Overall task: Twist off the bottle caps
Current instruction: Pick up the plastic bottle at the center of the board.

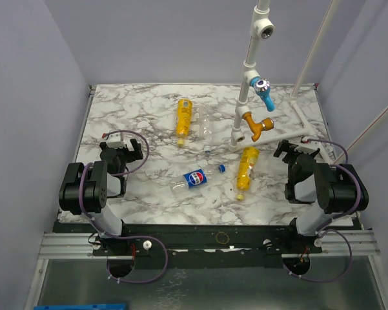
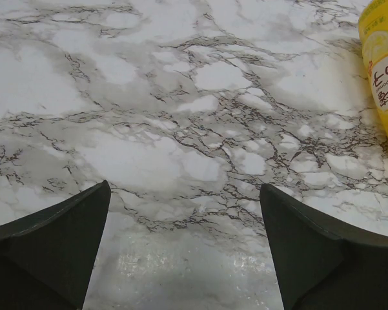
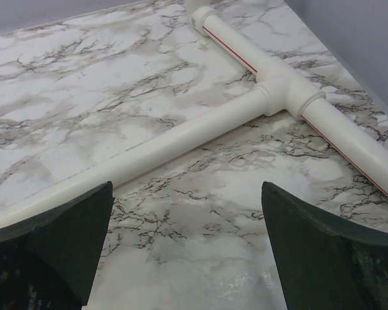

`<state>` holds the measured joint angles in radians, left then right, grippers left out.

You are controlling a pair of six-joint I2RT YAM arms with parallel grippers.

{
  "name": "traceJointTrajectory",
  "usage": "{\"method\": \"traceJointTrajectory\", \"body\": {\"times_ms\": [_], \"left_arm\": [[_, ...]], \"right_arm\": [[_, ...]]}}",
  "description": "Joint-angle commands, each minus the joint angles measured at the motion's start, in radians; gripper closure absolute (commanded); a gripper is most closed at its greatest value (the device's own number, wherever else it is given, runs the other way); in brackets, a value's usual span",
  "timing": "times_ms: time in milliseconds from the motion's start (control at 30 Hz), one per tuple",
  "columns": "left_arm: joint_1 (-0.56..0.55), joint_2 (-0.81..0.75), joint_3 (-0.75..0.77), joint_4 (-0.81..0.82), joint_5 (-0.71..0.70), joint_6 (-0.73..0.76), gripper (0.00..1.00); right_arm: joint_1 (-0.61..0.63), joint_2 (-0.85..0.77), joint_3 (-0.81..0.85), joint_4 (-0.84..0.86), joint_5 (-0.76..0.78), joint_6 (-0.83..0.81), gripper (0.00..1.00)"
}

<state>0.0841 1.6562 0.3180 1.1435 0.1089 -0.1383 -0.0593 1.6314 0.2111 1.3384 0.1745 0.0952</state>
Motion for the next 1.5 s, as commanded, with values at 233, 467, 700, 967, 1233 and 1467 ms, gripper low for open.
{"method": "traceJointTrajectory", "body": {"times_ms": [233,467,700,967,1233,1467], "left_arm": [[0.006,-0.027,0.003,0.024,0.070,0.012,0.01],[0.006,-0.198,0.186,-0.439,0.154,0.052,0.01],[0.006,-0.291,0.418,-0.923,0.227,0.122,0.01],[0.002,-0.315,0.624,-1.379,0.472,0.294,0.01],[-0.297,-0.403,0.722,-1.770,0.448,0.500,0.01],[-0.594,-0.316,0.813,-1.850,0.326,0.463,0.01]], "right_arm": [[-0.002,-0.088,0.001,-0.016,0.037,-0.026,0.00],[-0.002,-0.365,0.228,-0.622,0.080,0.184,0.00],[-0.003,-0.489,0.421,-1.082,-0.157,0.415,0.00],[0.012,-0.759,0.382,-1.422,-0.312,0.419,0.00],[0.089,-0.916,0.370,-1.676,-0.261,0.424,0.00],[0.263,-0.872,0.413,-1.752,-0.181,0.482,0.00]]}}
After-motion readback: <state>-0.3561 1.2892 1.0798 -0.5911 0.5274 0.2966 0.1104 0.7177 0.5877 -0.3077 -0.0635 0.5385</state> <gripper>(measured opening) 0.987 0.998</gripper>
